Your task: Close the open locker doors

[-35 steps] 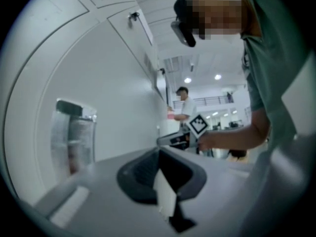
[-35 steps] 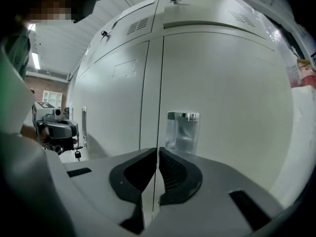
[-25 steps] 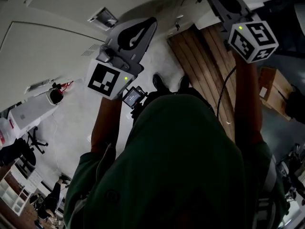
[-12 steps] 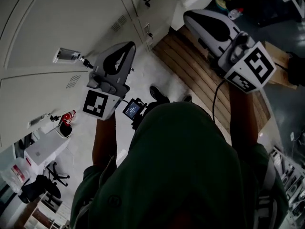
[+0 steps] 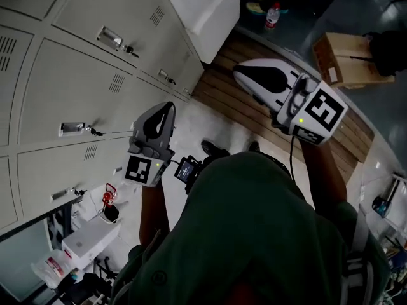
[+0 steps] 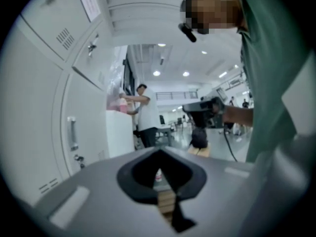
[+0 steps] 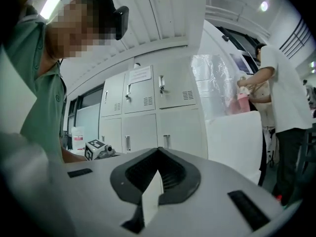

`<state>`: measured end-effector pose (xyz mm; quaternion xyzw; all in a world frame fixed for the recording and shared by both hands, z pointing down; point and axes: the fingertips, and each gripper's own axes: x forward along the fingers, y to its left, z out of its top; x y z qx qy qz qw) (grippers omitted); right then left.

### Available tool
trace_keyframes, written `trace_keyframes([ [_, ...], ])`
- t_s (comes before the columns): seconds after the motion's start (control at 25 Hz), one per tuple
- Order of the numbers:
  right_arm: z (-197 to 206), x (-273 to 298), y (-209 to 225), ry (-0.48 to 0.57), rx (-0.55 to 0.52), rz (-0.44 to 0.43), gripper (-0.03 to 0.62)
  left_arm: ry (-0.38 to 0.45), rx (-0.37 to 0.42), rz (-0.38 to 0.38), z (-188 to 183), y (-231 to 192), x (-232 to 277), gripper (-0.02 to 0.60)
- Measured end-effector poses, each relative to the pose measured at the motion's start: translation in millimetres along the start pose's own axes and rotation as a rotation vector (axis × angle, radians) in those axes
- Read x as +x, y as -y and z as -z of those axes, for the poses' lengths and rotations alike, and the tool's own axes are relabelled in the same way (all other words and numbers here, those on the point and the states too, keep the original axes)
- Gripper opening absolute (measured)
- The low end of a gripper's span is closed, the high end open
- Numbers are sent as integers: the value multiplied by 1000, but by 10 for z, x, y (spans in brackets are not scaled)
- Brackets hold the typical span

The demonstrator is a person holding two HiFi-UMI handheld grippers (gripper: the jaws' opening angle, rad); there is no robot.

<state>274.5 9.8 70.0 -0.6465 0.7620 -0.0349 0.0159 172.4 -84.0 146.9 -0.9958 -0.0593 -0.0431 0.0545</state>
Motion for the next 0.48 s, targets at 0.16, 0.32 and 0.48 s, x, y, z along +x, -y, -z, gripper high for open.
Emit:
trace_keyframes([
  [0.16,54,-638,114,-3,6,66,5,-22,25,64,21,428,314,0],
  [0.32,154,-1240,119,-13,33,109,5,-48,16,111,50,898,544,0],
  [0.48,257,-1837,142,-30,59,149,5,-71,1,157,75,1379,735,0],
])
